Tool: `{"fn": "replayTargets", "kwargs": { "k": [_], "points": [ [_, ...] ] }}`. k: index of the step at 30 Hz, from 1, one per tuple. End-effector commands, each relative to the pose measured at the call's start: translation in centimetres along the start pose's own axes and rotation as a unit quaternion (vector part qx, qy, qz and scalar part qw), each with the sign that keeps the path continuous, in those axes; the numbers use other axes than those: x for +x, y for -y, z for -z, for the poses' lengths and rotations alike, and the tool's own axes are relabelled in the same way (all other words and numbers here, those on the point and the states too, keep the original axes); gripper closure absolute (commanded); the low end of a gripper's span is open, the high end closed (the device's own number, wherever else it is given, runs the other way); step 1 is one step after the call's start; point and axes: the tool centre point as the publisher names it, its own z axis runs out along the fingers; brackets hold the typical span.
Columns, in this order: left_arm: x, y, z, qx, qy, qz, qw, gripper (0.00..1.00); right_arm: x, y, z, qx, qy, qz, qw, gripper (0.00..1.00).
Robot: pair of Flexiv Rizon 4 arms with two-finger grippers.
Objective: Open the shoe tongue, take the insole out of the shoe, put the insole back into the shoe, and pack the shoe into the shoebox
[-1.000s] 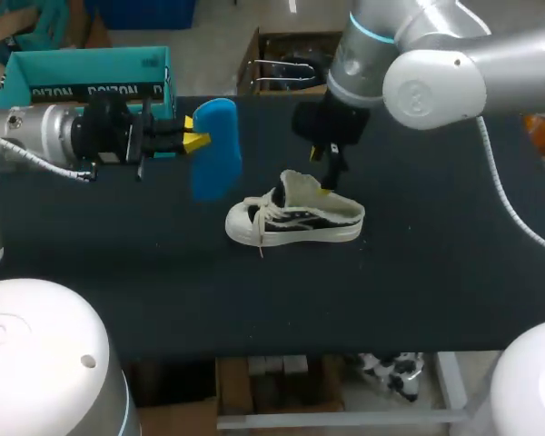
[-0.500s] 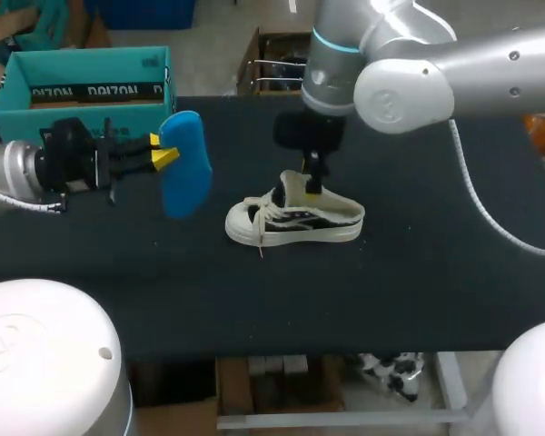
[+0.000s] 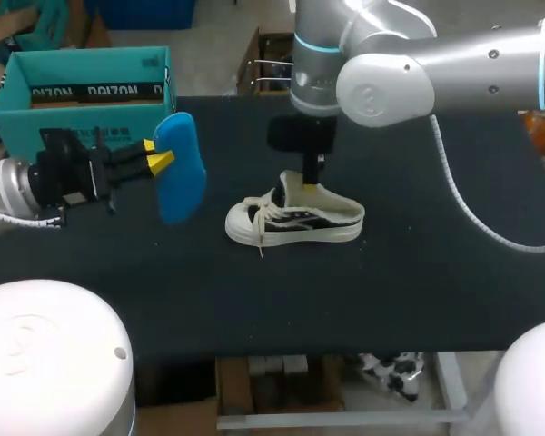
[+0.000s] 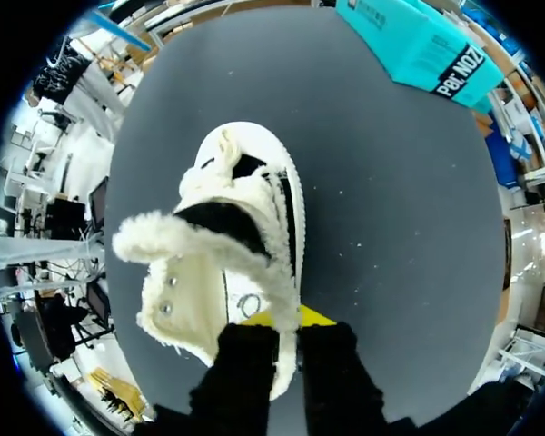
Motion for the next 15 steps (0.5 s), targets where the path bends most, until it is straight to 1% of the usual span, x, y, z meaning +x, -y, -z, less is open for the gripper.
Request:
{"fn": "replayTargets", "kwargs": {
  "k": [1, 4, 6, 9, 12, 15],
  "points": [
    [-0.1, -0.2, -0.9, 0.002, 0.02, -0.001, 1.0, 1.0, 0.4, -0.5, 0.4, 0.016, 0.0, -0.007, 1.0, 1.0],
    [-0.5, -0.4, -1.4, 0.004, 0.006, -0.002, 1.0, 1.0, 0.8, -0.4, 0.6, 0.016, 0.001, -0.026, 1.0, 1.0],
    [-0.7, -0.4, -2.0, 0.005, -0.006, -0.005, 1.0, 1.0, 1.1, -0.4, 0.7, 0.019, 0.001, -0.047, 0.999, 1.0],
    [-1.3, -0.5, -3.0, 0.01, -0.03, -0.012, 0.999, 1.0, 1.6, -0.2, 1.0, 0.011, 0.002, -0.086, 0.996, 1.0],
    [-1.9, -0.5, -4.4, 0.019, -0.058, -0.019, 0.998, 1.0, 2.3, 0.2, 1.5, -0.003, 0.005, -0.138, 0.99, 1.0],
    [-2.5, -0.4, -5.9, 0.035, -0.089, -0.028, 0.995, 1.0, 3.1, 0.6, 2.2, -0.025, 0.008, -0.192, 0.981, 1.0]
  ]
}}
